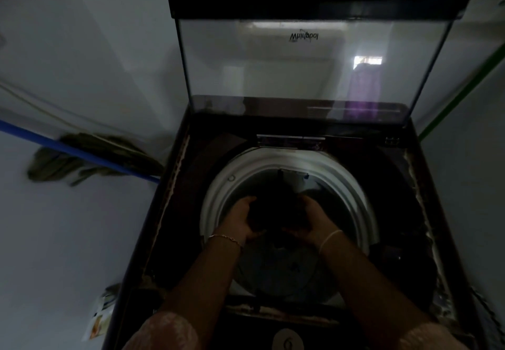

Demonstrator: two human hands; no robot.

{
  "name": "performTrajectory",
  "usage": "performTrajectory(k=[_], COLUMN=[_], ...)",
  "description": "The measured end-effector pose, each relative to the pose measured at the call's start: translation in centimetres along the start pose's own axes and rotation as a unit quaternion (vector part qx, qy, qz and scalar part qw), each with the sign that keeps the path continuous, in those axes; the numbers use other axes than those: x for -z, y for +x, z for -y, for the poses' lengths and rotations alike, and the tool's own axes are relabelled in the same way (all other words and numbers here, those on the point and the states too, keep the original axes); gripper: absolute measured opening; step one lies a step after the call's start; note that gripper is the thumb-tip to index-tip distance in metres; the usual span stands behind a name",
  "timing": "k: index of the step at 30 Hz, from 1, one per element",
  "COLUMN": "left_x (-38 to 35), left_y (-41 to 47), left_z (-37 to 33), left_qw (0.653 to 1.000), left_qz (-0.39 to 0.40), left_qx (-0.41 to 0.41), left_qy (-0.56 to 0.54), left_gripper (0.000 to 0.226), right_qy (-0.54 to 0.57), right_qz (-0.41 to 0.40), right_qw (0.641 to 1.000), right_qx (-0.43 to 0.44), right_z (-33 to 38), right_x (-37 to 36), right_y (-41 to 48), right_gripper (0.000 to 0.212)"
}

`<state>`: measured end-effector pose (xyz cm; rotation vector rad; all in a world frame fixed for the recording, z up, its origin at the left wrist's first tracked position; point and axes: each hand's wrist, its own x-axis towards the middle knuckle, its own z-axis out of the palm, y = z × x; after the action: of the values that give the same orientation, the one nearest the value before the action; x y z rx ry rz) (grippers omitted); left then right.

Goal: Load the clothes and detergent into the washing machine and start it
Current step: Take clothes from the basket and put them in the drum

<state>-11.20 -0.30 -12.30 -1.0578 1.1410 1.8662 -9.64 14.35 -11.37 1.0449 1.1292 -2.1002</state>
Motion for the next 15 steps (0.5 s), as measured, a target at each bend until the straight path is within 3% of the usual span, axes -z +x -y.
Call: performTrajectory(k=[7,15], left_x=[-1.5,-9.5], left_y=[-0.2,-3.3], left_z=[-0.2,1.5], left_qw=[0.999,0.986], left_qz=[0.007,0.138], left_qx=[-0.040,-0.067], left_qy=[0.010,0.064], left_gripper=[0.022,0.024], right_qy=[-0.031,0.035], right_qz=[-0.051,-0.025], right_qw=[0.998,0.987], right_qx=[0.032,0.156], right_z=[0.7,4.9], right_x=[0.8,5.8], right_y=[-1.1,-6.7], right_gripper=[0.019,0.021])
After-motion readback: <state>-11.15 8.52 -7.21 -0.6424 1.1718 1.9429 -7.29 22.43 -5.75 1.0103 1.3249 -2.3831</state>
